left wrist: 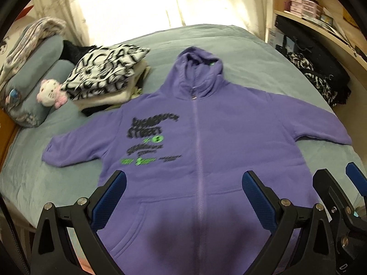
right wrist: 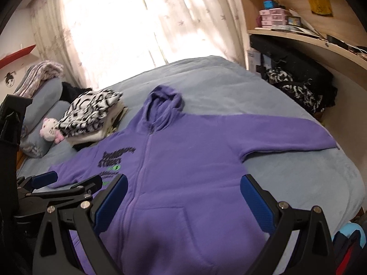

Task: Fold large clothes
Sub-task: 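Move the right tool to the sleeve cuff and close on it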

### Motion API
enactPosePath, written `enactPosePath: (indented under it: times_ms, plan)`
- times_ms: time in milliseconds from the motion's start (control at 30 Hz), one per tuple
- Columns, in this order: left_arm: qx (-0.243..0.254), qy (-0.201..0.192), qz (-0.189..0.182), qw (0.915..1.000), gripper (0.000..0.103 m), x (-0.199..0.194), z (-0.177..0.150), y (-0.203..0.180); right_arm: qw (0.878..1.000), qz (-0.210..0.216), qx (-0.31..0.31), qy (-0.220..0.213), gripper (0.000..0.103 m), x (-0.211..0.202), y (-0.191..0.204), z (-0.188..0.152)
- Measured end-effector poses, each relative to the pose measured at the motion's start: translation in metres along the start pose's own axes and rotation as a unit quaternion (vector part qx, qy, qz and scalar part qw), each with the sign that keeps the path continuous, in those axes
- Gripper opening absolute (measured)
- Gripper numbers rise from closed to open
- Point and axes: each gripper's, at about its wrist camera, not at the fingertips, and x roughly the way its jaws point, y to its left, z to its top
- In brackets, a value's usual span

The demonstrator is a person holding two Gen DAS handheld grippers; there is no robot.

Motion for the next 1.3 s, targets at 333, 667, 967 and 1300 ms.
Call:
enactPosePath:
  times_ms: [333,667,967,1300]
  plan:
    - [0.063,-0.022,-0.037,0.9971,0.100,0.028,0.034,-0.067,0.998,-0.063,0.002,-0.010,0.099,0.019,-0.049,0.025]
    - [0.087,-0.014,-0.050,0.9949,0.100,0.073,0.056,-0.126,0.995,-0.099,0.020,0.020,0.099,0.053,-0.099,0.039]
    - [0.098,-0.003,-0.058,0.9935,0.100,0.105,0.068,-0.168,0.990,-0.133,0.035,0.033,0.099,0.079,-0.138,0.043]
    - [0.119,-0.012,-0.068,0.9905,0.100,0.130,0.069,-0.208,0.983,-0.138,0.093,0.073,0.099,0.109,-0.191,0.036]
